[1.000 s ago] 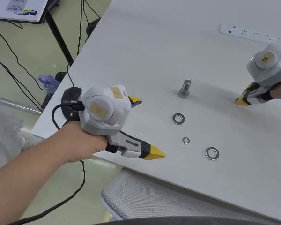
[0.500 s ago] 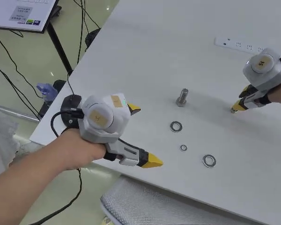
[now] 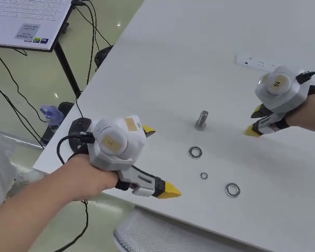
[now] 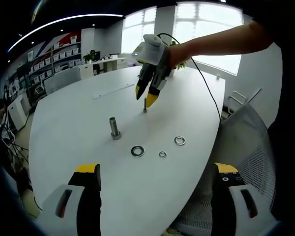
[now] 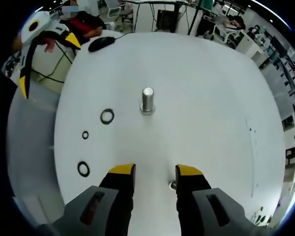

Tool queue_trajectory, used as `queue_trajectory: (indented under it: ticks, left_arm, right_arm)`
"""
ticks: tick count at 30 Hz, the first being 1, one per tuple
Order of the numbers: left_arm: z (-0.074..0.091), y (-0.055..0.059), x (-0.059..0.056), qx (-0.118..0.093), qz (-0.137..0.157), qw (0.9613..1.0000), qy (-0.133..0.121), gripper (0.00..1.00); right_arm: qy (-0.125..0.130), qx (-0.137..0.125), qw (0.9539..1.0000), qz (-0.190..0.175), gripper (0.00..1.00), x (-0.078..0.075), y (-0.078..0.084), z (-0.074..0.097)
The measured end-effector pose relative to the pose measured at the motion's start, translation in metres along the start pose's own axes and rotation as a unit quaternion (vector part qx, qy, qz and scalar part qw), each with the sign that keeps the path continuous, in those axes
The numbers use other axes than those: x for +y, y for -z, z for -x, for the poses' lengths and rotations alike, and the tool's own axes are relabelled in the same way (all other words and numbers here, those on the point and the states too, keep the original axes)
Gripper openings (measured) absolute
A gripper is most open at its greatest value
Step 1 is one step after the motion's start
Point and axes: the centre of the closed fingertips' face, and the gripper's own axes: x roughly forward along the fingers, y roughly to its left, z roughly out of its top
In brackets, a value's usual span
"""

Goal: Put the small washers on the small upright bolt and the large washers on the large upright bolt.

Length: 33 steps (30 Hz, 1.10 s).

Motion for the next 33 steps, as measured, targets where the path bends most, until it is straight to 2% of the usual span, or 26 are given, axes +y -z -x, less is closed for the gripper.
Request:
queue_trajectory:
  ticks: [9, 20, 28, 33]
  left_arm:
    - [0.002, 0.001, -0.004, 0.001, 0.000, 1.0000, 0.000, 0.93]
    - [0.005, 0.006, -0.007, 0.005, -0.001, 1.0000, -0.003, 0.91]
    - [0.006, 0.005, -0.009, 0.004, -0.003, 1.0000, -0.005, 0.91]
    - [0.005, 0.007, -0.008, 0.006, -0.002, 1.0000, -0.007, 0.90]
  right_arm:
    - [-0.016, -0.015, 0.9996, 0.018, 0.34, 0.035, -0.017, 0.002]
    - [-0.046, -0.018, 0.9979, 0.043, 0.34, 0.080, -0.022, -0.010]
    - [-0.056, -0.021, 0.9963, 0.061, 0.33, 0.101, -0.026, -0.018]
    - [-0.066, -0.032, 0.9953, 0.062, 0.33, 0.114, -0.028, -0.026]
